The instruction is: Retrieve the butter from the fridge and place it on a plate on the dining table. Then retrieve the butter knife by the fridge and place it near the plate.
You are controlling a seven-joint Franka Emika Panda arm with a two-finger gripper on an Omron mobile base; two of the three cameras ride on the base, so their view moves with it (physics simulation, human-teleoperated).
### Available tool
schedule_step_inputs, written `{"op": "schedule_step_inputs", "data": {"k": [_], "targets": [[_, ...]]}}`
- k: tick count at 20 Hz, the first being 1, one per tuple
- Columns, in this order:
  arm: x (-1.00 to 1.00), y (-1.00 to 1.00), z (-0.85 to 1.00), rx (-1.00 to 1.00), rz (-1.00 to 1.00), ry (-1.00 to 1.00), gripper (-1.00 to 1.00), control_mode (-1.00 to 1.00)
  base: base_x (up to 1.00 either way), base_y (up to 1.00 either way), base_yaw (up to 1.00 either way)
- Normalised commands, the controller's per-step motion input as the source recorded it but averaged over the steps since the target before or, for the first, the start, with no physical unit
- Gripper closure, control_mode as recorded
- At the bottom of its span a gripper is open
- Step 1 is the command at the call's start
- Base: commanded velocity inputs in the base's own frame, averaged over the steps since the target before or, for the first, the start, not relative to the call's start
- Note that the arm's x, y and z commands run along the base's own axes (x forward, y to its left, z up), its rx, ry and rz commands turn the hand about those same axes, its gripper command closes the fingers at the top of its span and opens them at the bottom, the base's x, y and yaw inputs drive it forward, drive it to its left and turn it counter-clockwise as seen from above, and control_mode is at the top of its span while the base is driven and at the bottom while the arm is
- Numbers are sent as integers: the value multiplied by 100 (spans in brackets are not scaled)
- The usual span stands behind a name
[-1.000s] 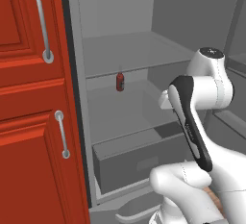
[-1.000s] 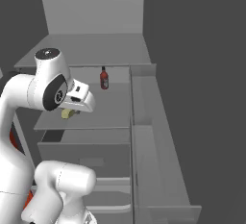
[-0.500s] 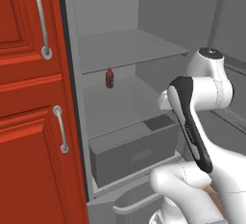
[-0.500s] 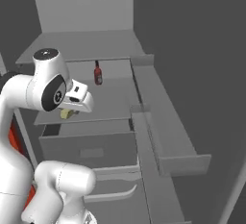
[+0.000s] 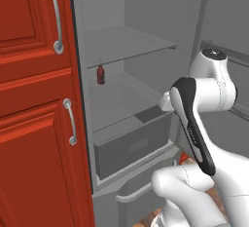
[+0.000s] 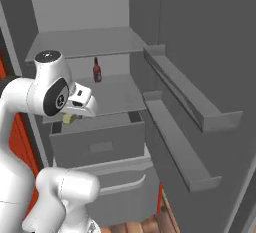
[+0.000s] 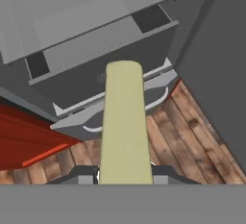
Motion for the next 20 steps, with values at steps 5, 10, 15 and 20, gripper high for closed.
{"op": "schedule_step_inputs", "data": {"k": [5,10,15,20], "targets": [[0,0,0,0,0,0,100,100,-47,20,-22],[0,0,0,0,0,0,100,100,-58,4,-27],[0,0,0,0,0,0,100,100,-65,0,-36],[0,0,0,0,0,0,100,100,-65,5,-35]]}}
